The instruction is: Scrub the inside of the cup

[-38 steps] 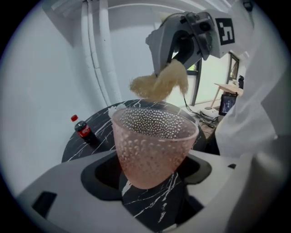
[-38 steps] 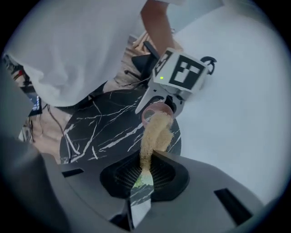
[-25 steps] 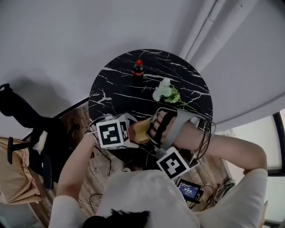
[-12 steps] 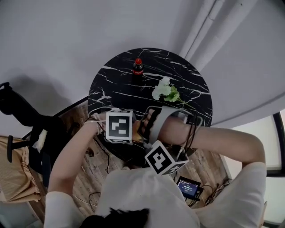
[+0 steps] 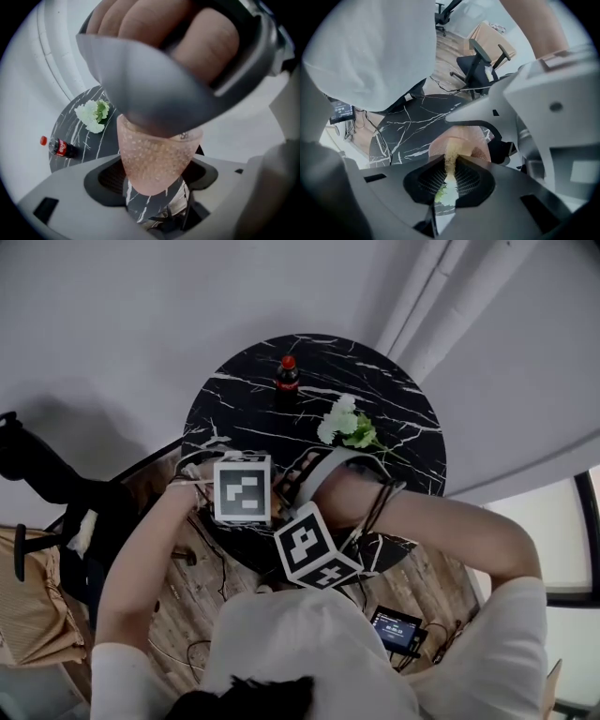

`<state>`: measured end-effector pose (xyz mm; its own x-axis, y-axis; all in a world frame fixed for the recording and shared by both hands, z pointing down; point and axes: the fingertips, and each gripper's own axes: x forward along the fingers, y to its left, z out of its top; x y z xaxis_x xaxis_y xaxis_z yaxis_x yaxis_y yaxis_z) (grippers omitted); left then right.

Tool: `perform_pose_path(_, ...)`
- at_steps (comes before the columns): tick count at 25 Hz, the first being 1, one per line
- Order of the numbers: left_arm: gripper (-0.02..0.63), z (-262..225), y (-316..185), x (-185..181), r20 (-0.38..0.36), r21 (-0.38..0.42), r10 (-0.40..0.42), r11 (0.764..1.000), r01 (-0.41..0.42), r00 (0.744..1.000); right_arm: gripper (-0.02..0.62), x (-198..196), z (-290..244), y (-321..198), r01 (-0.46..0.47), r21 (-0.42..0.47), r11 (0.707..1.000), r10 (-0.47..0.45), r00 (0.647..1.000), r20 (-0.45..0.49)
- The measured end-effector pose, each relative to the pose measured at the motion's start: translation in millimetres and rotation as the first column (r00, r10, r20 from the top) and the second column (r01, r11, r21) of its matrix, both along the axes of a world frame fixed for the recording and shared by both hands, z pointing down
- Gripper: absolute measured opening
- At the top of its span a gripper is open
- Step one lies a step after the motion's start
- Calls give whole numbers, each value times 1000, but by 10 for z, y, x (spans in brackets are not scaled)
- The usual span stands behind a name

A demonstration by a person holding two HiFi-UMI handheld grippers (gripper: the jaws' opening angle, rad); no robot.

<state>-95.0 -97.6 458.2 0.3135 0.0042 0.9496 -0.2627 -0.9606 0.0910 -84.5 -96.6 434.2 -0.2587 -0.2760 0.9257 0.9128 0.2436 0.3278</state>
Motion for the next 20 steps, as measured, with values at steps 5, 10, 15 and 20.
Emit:
perform_pose_path(5, 356, -110, -106, -78, 75, 130, 23, 991, -32, 997, 55, 40, -71, 51, -206, -221, 953, 200, 979, -48)
perform_pose_path(10, 356, -235, -195, -99, 138, 239, 13, 970, -46, 990, 55, 55, -203, 89, -353, -413, 839, 344, 934, -99)
perform_pose_path(15, 356, -245, -247, -76, 144, 290, -31, 957, -12, 989, 55, 75, -242, 104, -481, -509, 714, 459, 870, -179)
perform_pose_path(20, 356, -253, -253, -111, 188, 335, -31, 941, -34, 982, 55, 29, -296, 158, -568, -611, 551, 532, 804, -267)
